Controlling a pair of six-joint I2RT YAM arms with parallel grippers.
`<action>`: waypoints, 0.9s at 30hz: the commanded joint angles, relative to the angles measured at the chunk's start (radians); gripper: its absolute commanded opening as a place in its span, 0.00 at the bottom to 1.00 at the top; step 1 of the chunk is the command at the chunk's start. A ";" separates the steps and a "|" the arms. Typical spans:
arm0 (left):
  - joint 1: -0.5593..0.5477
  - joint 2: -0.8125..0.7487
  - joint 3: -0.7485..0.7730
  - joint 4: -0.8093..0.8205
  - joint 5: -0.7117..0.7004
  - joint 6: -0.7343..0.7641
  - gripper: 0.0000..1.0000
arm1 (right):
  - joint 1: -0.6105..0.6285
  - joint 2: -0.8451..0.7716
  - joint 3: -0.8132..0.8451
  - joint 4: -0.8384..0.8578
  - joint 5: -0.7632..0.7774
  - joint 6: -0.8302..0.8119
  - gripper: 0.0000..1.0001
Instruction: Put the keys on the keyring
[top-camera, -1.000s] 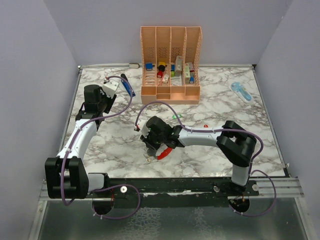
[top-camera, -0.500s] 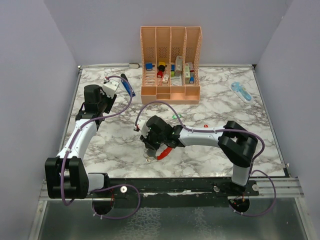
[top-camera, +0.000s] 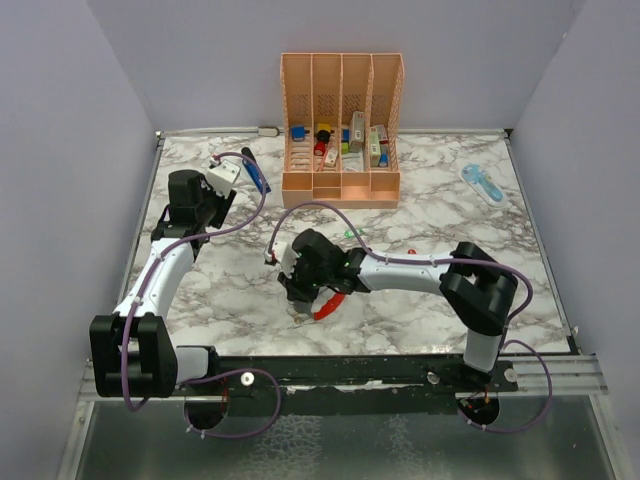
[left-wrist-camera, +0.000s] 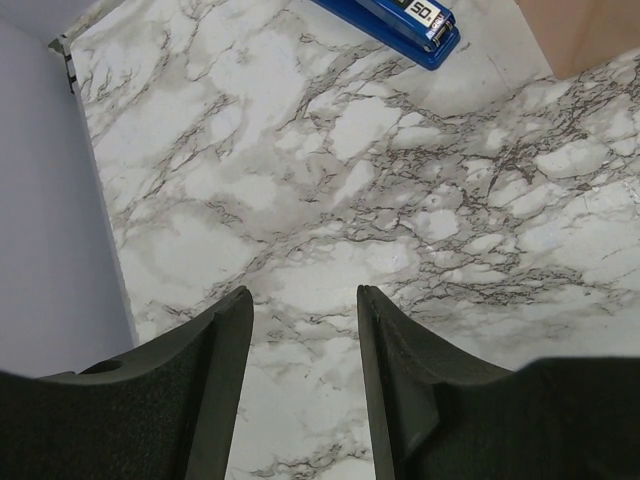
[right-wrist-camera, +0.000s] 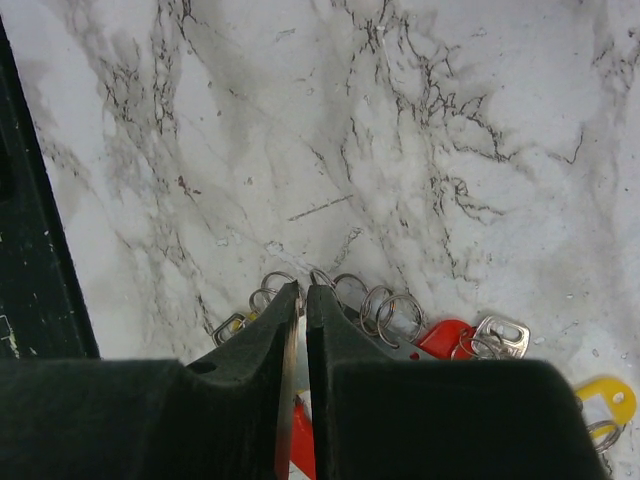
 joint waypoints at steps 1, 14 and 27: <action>0.004 -0.023 0.008 0.000 0.045 -0.010 0.49 | -0.001 0.028 0.028 -0.029 -0.048 -0.039 0.09; 0.004 -0.017 0.013 -0.005 0.061 -0.012 0.49 | 0.000 0.084 0.065 -0.060 -0.052 -0.092 0.15; 0.004 -0.012 0.014 -0.004 0.077 -0.018 0.49 | 0.000 0.106 0.077 -0.071 -0.038 -0.095 0.01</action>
